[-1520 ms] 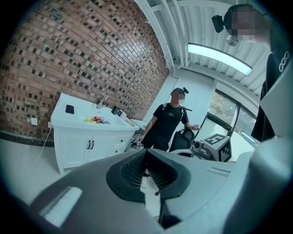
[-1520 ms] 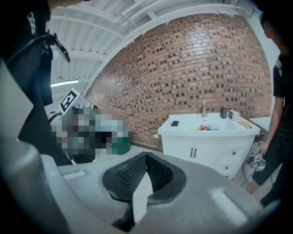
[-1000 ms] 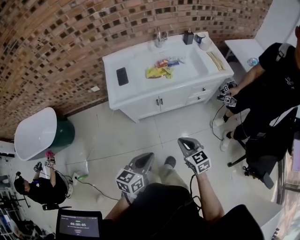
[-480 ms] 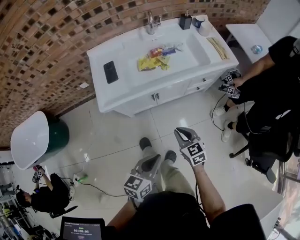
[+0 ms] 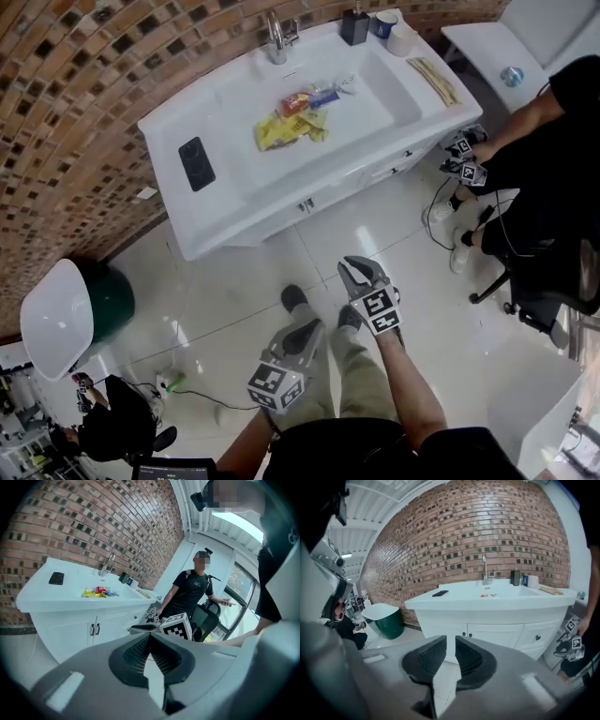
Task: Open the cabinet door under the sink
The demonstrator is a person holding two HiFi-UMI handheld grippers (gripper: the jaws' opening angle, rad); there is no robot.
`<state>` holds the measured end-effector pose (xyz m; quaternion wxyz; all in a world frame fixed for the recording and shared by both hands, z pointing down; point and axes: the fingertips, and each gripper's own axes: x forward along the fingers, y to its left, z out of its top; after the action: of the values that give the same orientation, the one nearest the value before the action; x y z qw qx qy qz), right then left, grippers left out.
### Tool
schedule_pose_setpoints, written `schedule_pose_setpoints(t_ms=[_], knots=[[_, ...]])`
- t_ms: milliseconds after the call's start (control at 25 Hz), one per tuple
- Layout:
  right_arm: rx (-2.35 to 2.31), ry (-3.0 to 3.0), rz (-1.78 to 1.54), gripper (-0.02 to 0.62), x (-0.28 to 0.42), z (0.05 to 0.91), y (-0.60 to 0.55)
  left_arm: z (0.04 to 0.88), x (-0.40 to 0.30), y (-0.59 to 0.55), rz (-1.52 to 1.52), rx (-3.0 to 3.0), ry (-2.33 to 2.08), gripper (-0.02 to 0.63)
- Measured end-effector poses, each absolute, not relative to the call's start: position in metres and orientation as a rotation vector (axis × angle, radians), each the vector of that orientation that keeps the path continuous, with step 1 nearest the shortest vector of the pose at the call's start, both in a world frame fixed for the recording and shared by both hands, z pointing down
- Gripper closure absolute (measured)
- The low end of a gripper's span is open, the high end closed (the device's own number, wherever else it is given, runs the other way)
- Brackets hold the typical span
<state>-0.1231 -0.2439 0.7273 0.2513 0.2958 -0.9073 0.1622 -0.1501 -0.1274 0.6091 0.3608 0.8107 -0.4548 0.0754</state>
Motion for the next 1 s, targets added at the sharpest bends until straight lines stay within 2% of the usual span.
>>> schedule_pose_setpoints(t_ms=[440,1000], knots=[[0.936,-2.410,0.450,0.509,-0.153,0.793,-0.295,0.649,-0.185,-0.143,0.243,2.064,-1.090,0.589],[0.827,-2.262,0.426,0.506,-0.211,0.887,-0.348,0.667,-0.225,-0.175,0.293,2.094,-1.051,0.589]])
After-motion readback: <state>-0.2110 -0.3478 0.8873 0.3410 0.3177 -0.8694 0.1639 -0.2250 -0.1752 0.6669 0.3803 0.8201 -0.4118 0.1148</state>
